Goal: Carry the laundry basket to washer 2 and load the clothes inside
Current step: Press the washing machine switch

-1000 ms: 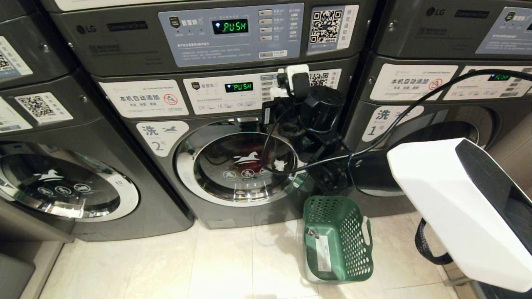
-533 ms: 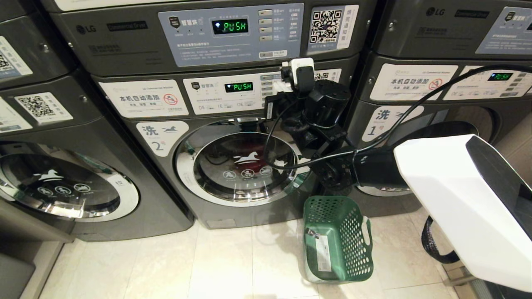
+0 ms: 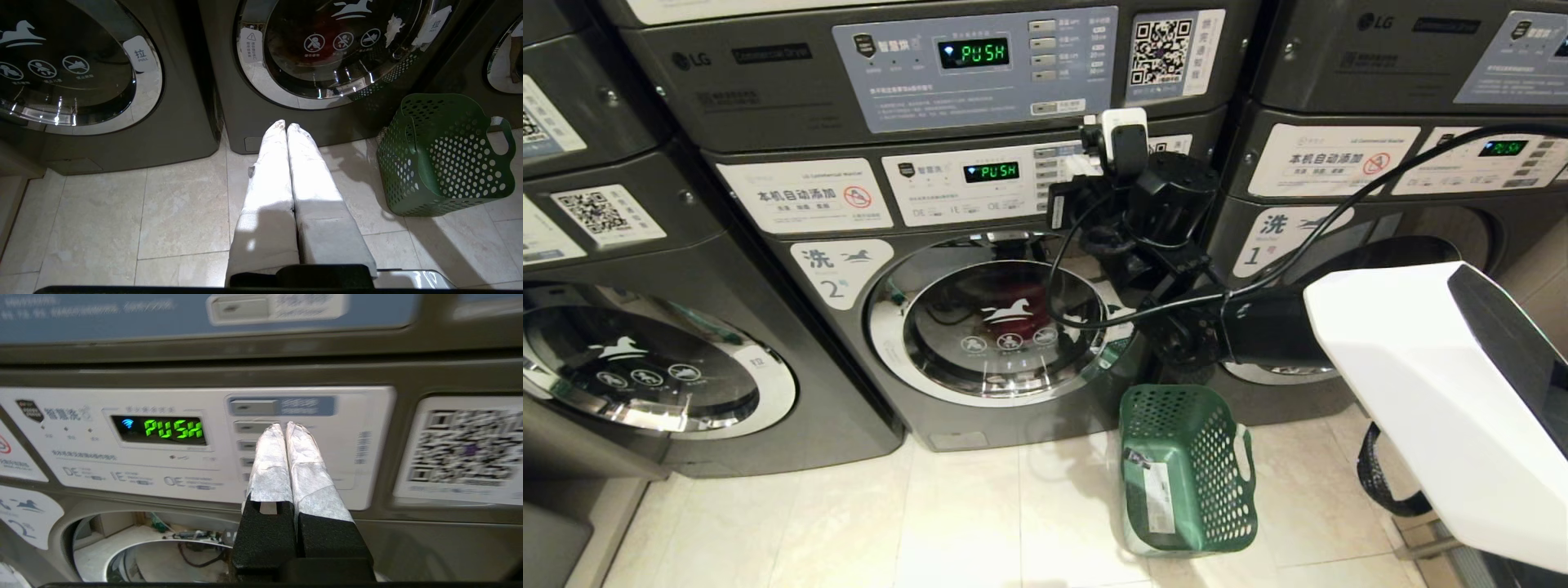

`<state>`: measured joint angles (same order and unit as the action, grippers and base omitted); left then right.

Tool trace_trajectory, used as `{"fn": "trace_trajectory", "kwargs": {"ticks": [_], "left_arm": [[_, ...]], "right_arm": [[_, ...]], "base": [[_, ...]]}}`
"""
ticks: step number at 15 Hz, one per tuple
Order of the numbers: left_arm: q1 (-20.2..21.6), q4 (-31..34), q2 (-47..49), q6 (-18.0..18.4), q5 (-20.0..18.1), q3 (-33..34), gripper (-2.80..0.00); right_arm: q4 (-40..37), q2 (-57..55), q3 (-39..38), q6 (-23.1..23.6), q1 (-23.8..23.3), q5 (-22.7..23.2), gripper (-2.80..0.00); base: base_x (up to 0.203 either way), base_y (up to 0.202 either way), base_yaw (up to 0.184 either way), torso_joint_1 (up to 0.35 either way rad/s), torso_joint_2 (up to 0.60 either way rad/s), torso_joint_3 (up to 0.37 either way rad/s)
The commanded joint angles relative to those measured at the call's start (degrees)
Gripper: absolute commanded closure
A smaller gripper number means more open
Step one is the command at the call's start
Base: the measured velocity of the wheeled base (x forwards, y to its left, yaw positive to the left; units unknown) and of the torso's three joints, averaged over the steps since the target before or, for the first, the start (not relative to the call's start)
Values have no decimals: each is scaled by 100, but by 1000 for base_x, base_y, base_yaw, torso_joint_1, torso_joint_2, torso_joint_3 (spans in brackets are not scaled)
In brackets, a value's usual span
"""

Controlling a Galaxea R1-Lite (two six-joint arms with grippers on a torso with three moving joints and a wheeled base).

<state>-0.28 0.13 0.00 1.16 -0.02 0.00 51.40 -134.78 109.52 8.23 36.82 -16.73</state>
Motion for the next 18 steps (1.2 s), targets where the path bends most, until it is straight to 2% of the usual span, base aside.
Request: {"fn": "trace_trajectory", "kwargs": {"ticks": [1, 6, 9, 11, 13, 18], "left_arm": [[-6, 4, 0, -2, 2, 9, 0], [-5, 4, 0, -2, 2, 9, 0], [1, 4, 0, -2, 2, 9, 0], [0, 4, 0, 7, 2, 9, 0], [1, 4, 0, -2, 2, 9, 0], [-7, 4, 0, 16, -6, 9, 0]], "right_arm": [[19, 13, -1, 18, 10, -30, 0], [10, 109, -18, 20, 10, -164, 0], [10, 176, -50, 20, 10, -271, 0], [-20, 351, -171, 46, 10, -510, 0], [-126, 742, -840, 65, 16, -659, 0], [-53, 2010, -3073, 28, -79, -686, 0]], "base": [[1, 135, -7, 7, 2, -1], [0, 178, 0, 4, 1, 1], [0, 22, 1, 1, 1, 2], [0, 0, 0, 0, 0, 0], [0, 0, 0, 0, 0, 0], [0, 0, 0, 0, 0, 0]]}}
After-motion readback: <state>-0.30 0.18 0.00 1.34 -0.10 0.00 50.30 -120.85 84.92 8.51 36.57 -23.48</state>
